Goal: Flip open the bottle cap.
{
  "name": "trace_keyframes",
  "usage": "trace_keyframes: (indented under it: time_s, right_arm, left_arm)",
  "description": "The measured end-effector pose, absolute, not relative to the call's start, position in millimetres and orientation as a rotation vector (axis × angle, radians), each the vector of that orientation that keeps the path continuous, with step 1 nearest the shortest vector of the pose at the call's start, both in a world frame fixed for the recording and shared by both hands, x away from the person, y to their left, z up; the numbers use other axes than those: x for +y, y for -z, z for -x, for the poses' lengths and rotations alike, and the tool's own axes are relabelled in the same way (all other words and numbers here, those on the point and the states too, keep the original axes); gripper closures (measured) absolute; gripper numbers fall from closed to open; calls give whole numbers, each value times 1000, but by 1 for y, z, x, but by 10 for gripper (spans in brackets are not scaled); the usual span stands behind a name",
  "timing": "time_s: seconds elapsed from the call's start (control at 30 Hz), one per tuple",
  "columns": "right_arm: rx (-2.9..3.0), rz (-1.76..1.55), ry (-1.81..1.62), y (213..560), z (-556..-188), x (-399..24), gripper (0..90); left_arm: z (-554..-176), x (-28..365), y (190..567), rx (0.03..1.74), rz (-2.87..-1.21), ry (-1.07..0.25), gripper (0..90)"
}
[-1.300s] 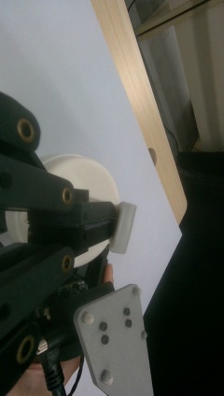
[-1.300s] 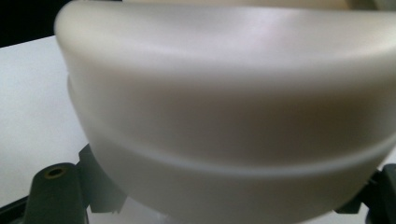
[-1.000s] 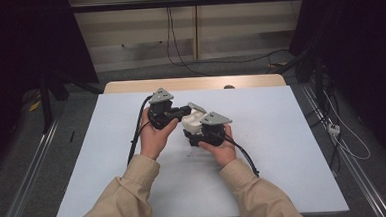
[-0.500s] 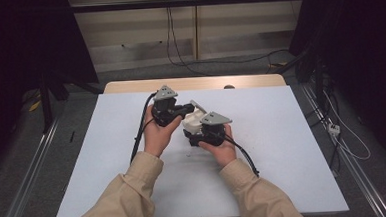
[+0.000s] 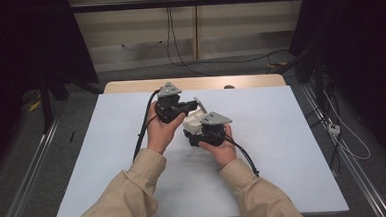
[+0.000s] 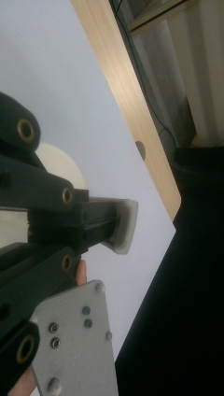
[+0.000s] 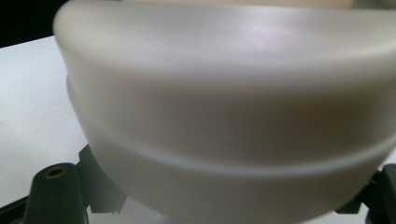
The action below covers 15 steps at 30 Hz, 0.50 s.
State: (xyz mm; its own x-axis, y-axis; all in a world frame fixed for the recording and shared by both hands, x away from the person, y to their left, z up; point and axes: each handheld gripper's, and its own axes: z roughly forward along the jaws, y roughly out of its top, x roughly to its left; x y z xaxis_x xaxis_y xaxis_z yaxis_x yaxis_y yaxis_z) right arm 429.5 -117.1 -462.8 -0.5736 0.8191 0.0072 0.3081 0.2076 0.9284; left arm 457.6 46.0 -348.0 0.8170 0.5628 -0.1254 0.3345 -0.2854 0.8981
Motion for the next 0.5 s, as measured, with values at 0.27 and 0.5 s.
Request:
trace_keyframes:
  time_s: [0.27,0.5]
  right_arm:
    - [1991,-1044,-1354,463,-430,-117,187]
    - [1991,-1043,-1353,463,-430,-117,186]
  left_arm:
    - [-460,44,347,679,-1897,-245,900]
    - [-461,41,345,673,-1896,-245,900]
